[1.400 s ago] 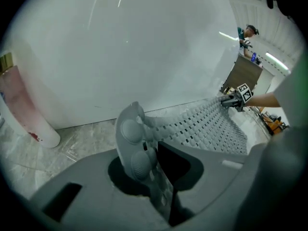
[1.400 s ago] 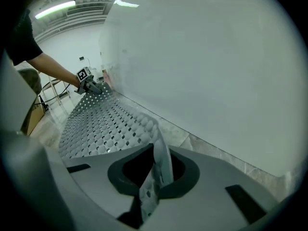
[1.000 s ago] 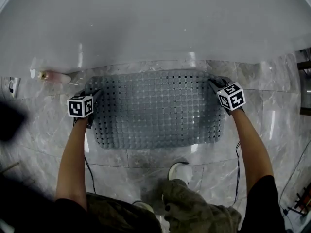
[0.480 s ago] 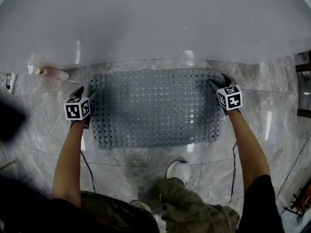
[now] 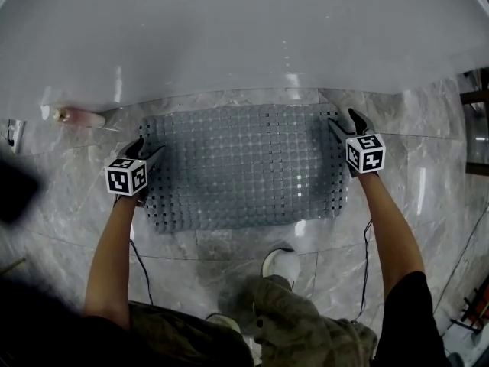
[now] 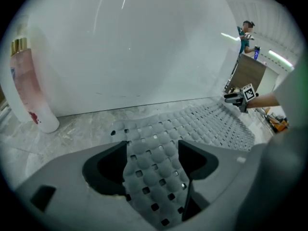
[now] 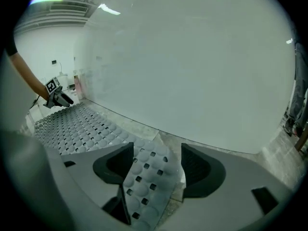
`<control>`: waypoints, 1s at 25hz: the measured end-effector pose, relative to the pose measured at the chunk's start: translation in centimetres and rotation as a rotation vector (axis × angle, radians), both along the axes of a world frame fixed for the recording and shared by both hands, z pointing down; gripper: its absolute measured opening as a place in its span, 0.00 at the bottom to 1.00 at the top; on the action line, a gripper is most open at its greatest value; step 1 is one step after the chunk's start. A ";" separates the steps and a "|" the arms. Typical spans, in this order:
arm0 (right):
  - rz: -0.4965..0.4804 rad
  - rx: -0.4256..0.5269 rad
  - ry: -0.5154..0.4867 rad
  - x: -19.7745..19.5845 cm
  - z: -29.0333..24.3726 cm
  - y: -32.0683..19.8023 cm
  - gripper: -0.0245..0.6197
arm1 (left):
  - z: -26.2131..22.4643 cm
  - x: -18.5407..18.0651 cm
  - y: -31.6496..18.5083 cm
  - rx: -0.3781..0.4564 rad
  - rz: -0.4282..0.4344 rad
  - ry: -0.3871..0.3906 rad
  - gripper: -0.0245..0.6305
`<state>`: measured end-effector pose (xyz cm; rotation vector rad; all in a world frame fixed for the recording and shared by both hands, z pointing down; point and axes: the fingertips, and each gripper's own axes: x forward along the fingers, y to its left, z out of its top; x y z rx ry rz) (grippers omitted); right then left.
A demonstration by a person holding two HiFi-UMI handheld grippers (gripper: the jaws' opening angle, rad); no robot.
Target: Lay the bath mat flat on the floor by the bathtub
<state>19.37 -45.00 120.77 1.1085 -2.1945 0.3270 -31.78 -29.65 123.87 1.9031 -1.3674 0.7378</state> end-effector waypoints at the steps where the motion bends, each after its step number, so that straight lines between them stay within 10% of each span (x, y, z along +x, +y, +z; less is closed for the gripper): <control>1: -0.007 0.004 -0.001 0.0 -0.1 0.4 0.46 | -0.1 0.4 0.1 -0.003 0.002 0.029 0.54; 9: -0.084 -0.114 -0.093 -3.0 2.3 5.4 0.46 | 2.4 2.4 3.4 -0.136 0.108 0.056 0.56; 25: -0.090 -0.148 -0.164 -4.0 0.8 7.4 0.46 | -2.1 1.9 6.2 -0.074 0.195 0.190 0.60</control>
